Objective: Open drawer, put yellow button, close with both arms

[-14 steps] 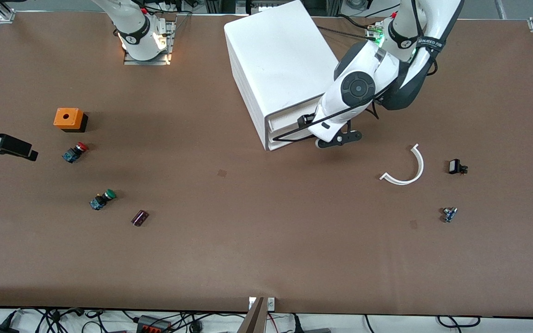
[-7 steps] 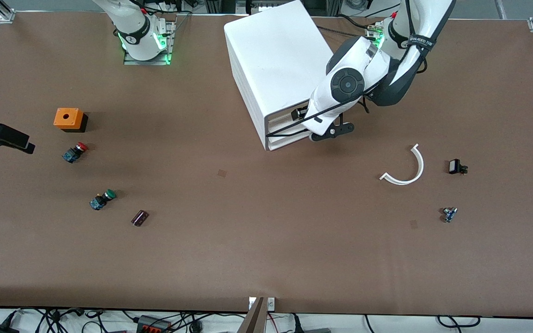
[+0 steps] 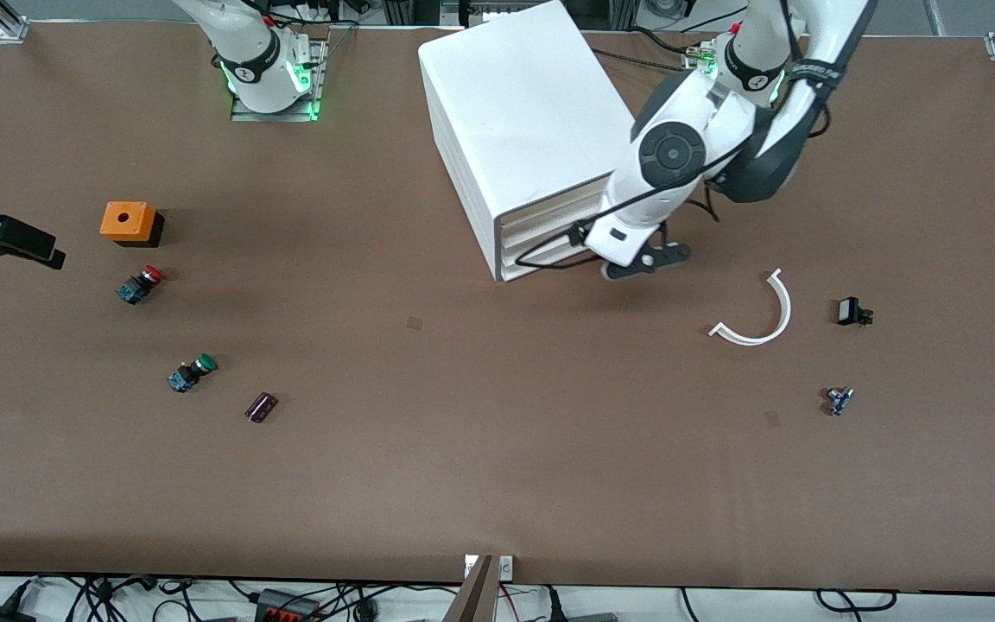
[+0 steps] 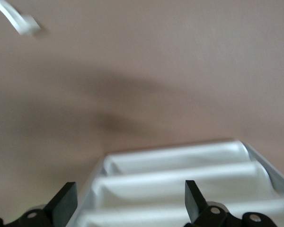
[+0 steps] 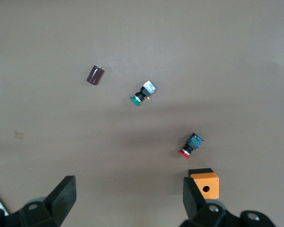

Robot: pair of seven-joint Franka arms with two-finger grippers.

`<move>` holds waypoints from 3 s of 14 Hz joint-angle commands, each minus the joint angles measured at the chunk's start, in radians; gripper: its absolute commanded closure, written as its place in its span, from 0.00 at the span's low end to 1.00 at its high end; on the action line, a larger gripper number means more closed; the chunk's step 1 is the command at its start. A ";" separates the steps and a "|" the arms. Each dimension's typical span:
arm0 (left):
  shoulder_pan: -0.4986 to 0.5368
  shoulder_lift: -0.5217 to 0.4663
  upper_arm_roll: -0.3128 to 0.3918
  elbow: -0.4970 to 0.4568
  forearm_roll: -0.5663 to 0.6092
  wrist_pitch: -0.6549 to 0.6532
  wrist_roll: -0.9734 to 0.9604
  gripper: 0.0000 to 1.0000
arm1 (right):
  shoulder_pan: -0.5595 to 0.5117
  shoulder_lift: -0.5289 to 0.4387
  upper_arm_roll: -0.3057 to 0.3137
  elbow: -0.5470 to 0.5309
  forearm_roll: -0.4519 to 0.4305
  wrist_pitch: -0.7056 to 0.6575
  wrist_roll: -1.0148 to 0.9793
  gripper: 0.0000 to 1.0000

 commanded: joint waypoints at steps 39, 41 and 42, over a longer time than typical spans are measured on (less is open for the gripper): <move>0.151 -0.283 0.342 0.182 -0.004 -0.281 0.909 0.00 | -0.016 -0.153 0.017 -0.203 -0.040 0.062 -0.064 0.00; 0.153 -0.283 0.342 0.182 -0.005 -0.281 0.909 0.00 | -0.016 -0.153 0.017 -0.203 -0.040 0.065 -0.064 0.00; 0.153 -0.283 0.342 0.182 -0.004 -0.282 0.909 0.00 | -0.016 -0.153 0.017 -0.206 -0.040 0.068 -0.063 0.00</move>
